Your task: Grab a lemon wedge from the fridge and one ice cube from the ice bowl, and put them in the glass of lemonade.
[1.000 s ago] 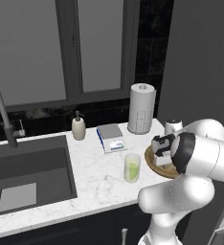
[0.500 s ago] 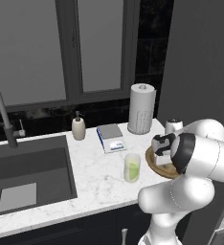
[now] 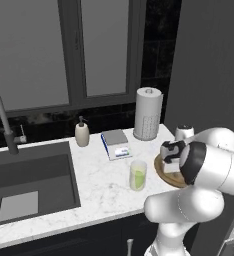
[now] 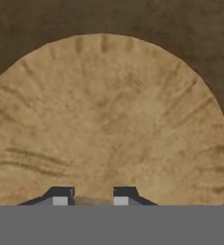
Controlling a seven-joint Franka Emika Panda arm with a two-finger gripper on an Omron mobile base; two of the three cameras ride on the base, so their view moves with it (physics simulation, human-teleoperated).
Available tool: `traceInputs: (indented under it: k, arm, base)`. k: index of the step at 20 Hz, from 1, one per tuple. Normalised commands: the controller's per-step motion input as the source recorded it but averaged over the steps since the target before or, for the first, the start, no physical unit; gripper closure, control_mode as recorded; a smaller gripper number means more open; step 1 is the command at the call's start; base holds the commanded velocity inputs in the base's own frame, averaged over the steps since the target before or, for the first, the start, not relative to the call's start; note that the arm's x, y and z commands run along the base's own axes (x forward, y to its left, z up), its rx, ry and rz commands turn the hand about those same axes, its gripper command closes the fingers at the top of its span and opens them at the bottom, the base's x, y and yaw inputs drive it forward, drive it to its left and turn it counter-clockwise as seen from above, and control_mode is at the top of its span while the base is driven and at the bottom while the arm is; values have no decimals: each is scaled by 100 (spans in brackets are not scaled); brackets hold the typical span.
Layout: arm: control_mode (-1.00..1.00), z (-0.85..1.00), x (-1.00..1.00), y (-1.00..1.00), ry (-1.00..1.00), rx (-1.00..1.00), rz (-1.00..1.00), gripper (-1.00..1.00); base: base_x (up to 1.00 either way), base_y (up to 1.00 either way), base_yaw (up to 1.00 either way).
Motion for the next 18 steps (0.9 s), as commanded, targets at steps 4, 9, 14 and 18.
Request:
traceInputs:
  k: [4, 9, 14, 18]
  arm:
    - [-100, -1, -3, 27, -6, 0, -7, 100]
    - [-100, 9, 0, 21, -2, 0, -8, 100]
    - [-100, 30, 0, 6, 0, 0, -8, 100]
    - [-100, 46, 0, 0, -2, 0, -7, 100]
  base:
    - [0, 0, 0]
    - [0, 0, 0]
    - [0, 0, 0]
    - [0, 0, 0]
